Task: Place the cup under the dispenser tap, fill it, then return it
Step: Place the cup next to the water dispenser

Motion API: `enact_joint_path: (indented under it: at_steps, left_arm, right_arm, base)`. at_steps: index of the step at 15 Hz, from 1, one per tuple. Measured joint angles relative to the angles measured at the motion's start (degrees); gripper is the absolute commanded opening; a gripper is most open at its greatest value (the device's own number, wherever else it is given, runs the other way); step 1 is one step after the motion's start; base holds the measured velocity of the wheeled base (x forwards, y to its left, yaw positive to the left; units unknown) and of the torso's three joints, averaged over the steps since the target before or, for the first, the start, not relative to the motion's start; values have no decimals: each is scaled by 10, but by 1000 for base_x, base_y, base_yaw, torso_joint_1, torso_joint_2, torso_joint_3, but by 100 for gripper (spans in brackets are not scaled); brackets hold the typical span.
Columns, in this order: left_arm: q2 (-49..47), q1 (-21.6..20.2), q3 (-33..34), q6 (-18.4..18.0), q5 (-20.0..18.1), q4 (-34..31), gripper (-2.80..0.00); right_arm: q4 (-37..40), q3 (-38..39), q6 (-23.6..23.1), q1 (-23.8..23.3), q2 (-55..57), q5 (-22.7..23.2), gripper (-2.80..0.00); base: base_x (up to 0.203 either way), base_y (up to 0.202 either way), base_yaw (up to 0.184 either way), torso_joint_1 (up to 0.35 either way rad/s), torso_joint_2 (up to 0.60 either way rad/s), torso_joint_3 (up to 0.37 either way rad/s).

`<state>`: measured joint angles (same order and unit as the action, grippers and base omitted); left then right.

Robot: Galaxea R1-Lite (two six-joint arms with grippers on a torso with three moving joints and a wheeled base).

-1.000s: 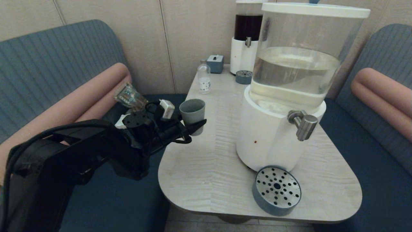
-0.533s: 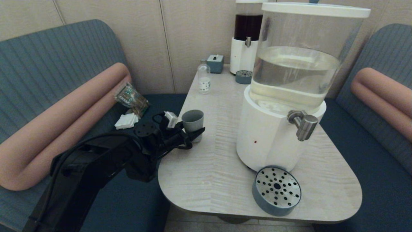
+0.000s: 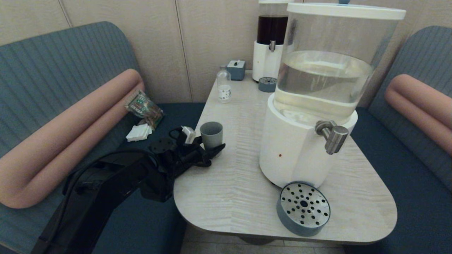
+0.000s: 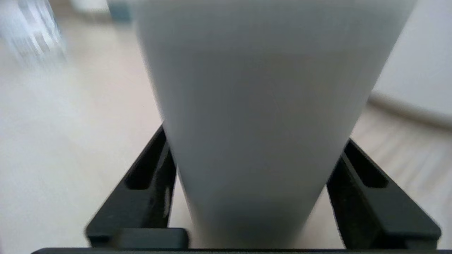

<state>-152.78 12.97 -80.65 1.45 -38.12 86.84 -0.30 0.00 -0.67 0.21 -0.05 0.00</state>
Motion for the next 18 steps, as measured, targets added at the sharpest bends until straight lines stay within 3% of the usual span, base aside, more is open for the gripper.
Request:
enact_joint_path:
  at_steps: [7, 18]
  left_arm:
    - [23, 0, 30, -1, -1, 3, 0]
    - [173, -2, 303, -16, -4, 3, 0]
  right_arm:
    - [0, 0, 0, 0, 0, 0, -280]
    - [0, 0, 0, 0, 0, 0, -280]
  base:
    - [0, 0, 0, 0, 0, 0]
    - [0, 0, 0, 0, 0, 0]
